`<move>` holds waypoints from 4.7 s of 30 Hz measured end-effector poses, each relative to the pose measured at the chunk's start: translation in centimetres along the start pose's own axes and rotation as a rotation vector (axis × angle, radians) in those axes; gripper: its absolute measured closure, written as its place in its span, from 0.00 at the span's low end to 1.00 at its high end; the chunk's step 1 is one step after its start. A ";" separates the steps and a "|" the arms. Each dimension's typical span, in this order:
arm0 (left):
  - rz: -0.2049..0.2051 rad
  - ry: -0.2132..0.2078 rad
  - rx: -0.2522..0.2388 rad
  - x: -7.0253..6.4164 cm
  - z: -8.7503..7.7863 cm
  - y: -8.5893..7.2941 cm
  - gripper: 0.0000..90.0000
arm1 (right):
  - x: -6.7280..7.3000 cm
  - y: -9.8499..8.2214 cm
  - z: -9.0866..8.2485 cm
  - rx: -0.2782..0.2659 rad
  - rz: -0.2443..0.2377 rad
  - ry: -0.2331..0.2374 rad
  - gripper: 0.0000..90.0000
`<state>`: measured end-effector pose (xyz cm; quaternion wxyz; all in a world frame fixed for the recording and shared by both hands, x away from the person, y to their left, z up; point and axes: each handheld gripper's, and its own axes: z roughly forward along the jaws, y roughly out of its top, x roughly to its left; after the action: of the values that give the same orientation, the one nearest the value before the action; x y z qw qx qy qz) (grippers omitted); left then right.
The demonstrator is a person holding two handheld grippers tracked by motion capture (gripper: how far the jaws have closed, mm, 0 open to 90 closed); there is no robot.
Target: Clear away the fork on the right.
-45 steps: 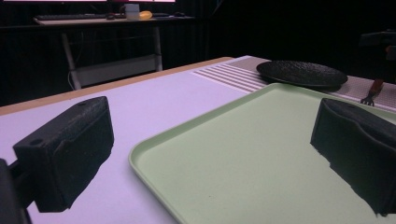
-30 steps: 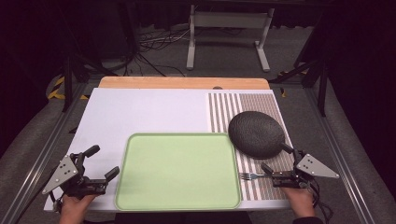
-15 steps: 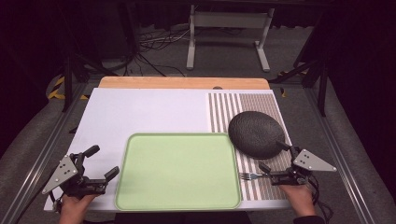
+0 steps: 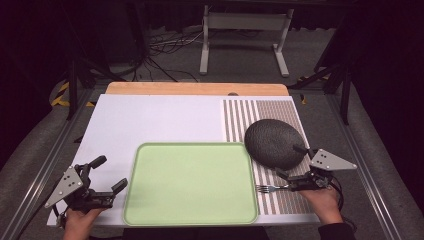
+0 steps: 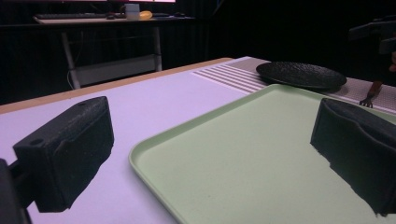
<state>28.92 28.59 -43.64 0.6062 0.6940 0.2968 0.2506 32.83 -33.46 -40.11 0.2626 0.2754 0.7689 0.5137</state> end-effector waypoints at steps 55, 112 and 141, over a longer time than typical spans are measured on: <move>0.003 -0.008 -0.003 -0.1 -0.1 0.2 0.00 | 0.4 2.8 4.8 0.856 -0.436 0.299 0.15; 0.001 -0.014 -0.006 -0.1 -0.1 0.2 0.00 | 0.8 0.8 5.7 1.169 -0.594 0.465 0.86; 0.007 -0.007 0.002 0.0 -0.1 0.2 0.00 | 2.1 6.9 5.4 1.041 -0.567 0.401 0.86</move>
<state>28.84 28.62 -43.46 0.6058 0.6965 0.2923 0.2499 36.10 -26.34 -35.76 0.0707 0.0504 0.9959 0.0239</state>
